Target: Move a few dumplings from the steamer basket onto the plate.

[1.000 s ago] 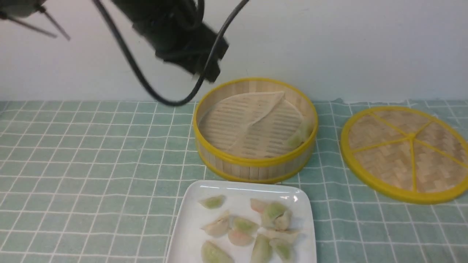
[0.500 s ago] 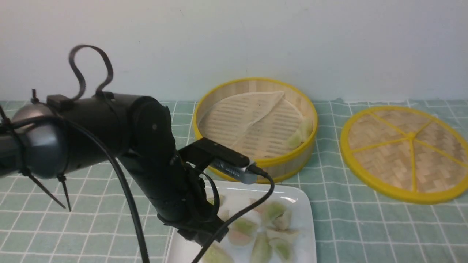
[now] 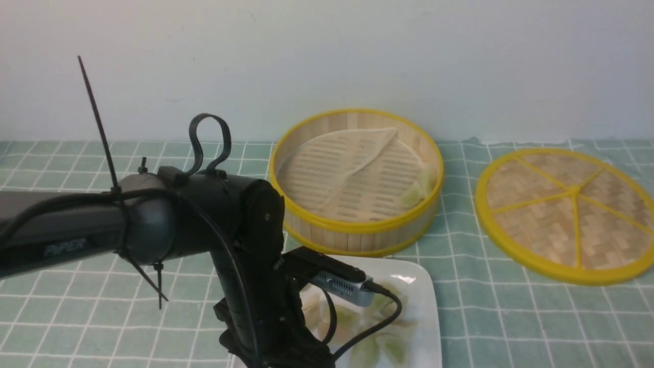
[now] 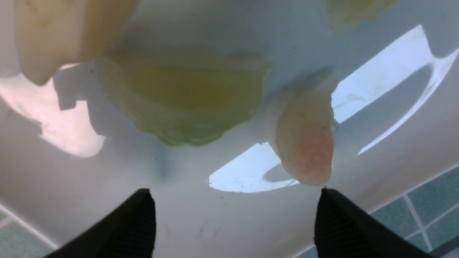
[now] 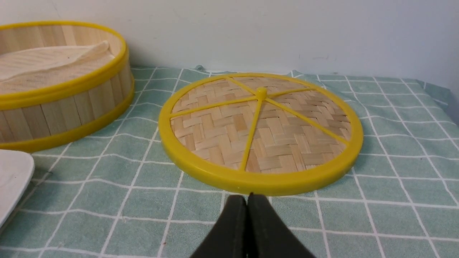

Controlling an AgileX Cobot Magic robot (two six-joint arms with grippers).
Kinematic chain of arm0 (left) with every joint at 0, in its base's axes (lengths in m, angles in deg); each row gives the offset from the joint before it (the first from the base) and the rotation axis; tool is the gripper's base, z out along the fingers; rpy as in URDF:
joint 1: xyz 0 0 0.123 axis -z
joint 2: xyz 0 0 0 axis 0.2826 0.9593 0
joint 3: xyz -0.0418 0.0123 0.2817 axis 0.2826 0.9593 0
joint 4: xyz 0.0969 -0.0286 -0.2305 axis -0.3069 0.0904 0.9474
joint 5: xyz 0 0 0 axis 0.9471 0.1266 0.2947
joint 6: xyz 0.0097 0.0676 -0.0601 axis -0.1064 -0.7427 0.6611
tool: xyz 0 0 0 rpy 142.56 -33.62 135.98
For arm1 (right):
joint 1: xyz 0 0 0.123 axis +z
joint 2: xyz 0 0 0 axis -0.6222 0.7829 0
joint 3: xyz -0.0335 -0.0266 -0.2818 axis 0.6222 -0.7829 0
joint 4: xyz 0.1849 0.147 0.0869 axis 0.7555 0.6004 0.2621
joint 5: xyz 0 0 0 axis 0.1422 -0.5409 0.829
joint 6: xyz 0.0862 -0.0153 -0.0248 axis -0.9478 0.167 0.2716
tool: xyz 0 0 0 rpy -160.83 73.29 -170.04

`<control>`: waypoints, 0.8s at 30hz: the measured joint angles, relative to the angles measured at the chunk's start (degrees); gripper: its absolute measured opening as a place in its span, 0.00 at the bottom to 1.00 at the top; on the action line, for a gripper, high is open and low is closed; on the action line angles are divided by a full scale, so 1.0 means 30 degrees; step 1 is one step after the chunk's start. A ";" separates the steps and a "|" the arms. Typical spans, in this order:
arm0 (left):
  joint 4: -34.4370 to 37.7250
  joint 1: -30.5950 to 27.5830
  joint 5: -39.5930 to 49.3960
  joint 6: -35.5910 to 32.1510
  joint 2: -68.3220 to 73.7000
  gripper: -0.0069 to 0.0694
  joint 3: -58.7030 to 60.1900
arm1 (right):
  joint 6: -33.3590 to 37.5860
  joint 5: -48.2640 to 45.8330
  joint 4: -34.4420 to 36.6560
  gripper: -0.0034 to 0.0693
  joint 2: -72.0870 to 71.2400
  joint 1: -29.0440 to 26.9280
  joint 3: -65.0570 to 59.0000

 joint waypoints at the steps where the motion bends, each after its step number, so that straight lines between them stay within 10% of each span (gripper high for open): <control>1: -0.0017 0.0000 0.0336 -0.0001 -0.0142 0.78 -0.0168 | -0.0001 0.0000 0.0000 0.03 0.0000 0.0000 0.0000; 10: 0.0012 0.0000 -0.0919 0.0244 -0.8086 0.15 -0.0512 | -0.0001 0.0000 0.0000 0.03 0.0000 0.0000 0.0000; 24: 0.0437 0.0000 -0.7179 0.0478 -1.9214 0.08 0.3272 | -0.0001 0.0000 0.0000 0.03 0.0000 0.0000 0.0000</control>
